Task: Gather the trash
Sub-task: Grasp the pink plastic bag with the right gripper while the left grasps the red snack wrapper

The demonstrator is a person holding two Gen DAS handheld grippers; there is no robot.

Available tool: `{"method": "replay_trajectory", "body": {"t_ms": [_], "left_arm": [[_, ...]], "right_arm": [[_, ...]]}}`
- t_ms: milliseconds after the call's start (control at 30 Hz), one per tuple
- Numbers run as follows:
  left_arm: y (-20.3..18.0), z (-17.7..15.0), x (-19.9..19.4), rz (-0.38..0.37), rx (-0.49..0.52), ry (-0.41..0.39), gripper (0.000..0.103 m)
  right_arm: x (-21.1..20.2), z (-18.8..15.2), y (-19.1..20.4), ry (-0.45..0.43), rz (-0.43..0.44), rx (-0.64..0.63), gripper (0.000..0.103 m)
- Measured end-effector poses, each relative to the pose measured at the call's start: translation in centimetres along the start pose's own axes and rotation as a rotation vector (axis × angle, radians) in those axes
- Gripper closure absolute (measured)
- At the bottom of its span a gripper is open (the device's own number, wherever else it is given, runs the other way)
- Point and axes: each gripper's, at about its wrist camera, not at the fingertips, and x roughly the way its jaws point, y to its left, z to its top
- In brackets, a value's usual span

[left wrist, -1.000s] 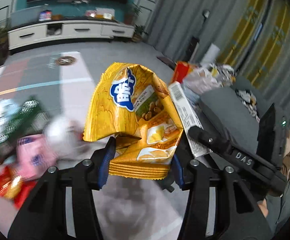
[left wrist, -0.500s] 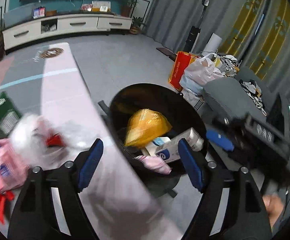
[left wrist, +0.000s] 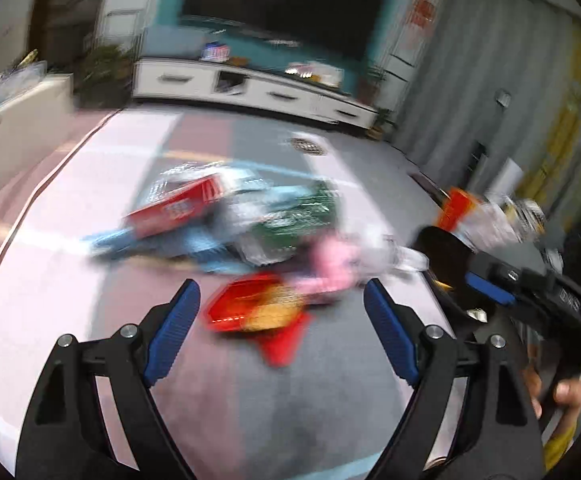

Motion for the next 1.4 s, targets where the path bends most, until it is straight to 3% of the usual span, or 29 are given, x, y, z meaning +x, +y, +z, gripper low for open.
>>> {"method": "replay_trajectory", "body": {"t_ms": [100,267,467,600,900,1067,1167,1400], "left_arm": [[3.2,-0.9,0.4,0.005,-0.081,0.041,0.019],[5.3,-1.1,1.2,0.005,-0.108,0.056,0.019],[5.4,-0.7,2.8,-0.037,-0.138,0.074,0.020],[4.2,-0.9,3.8,-0.015,-0.098,0.077,0.023],[4.9,-1.4,5.0,0.018,-0.117,0.123,0.053],[5.2,-1.2,4.7,-0.002,-0.122,0.129,0.086],[5.1,-1.0,4.3,-0.002,-0.115,0.117,0.092],[5.2,-0.6,3.1,-0.021,-0.131,0.104,0.099]], "right_arm": [[2.3,-0.5,1.3,0.038,0.014,0.002,0.038],[5.3,-0.7,3.1,0.062,0.005,-0.027,0.038],[8.4,-1.1,4.3,0.075,-0.073,-0.048,0.038],[10.3,-1.0,4.5,0.093,-0.093,-0.042,0.038],[12.3,-1.6,5.7,0.118,-0.155,-0.094,0.038],[12.6,-2.4,6.5,0.132,-0.166,-0.124,0.045],[12.8,-2.8,6.9,0.146,-0.177,-0.148,0.055],[12.2,-3.5,7.7,0.133,-0.200,-0.186,0.063]]}}
